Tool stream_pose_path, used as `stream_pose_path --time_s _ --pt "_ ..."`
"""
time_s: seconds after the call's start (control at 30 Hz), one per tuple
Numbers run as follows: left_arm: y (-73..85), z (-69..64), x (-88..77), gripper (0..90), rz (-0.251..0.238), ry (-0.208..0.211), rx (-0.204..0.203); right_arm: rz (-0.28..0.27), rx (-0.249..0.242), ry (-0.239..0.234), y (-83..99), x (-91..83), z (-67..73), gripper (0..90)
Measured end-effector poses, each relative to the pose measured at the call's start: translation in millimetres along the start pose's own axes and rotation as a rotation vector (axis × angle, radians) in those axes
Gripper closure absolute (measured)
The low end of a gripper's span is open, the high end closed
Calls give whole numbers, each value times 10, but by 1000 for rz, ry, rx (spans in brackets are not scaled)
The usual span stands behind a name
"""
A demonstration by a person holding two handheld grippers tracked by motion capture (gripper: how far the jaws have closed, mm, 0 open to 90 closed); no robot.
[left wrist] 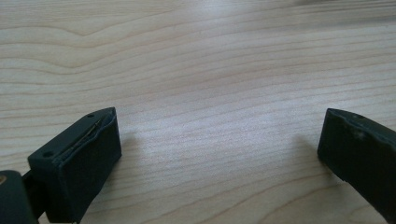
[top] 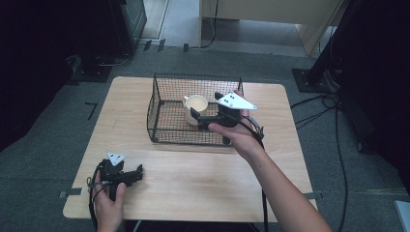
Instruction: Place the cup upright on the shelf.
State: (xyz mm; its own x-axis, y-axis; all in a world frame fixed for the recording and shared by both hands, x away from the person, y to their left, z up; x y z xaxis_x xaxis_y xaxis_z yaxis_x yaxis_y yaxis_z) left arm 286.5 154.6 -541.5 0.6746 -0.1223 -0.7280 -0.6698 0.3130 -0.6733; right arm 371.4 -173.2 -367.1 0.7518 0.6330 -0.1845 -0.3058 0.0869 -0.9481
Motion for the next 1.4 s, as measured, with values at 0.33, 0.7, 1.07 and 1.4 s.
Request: stream_pose_path --time_s 0.33,0.7,1.07,1.4 --pt "0 0 0 0 0 0 0 -5 -9 -31 235 -316 29 0" --pt "0 -1 -1 0 2 1 -1 13 -14 -17 529 -645 -69 0" --pt "1 0 0 0 0 0 0 28 37 12 873 -961 -256 0" --pt "2 1 -1 0 1 0 2 62 53 48 1154 -1181 -427 0"
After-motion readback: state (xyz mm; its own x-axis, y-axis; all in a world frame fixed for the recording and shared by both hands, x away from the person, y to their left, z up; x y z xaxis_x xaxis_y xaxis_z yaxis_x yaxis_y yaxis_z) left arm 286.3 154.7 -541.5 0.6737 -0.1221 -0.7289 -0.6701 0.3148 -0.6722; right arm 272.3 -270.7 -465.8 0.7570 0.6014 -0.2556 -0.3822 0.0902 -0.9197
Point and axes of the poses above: each handheld gripper's, and its own axes: x roughly forward along the jaws, y roughly out of its underside, z roughly to its left, the point moved 3 cm from there along x, roughly forward along the jaws, and after that the axes turned 10 degrees about x, right-handed, at the moved point
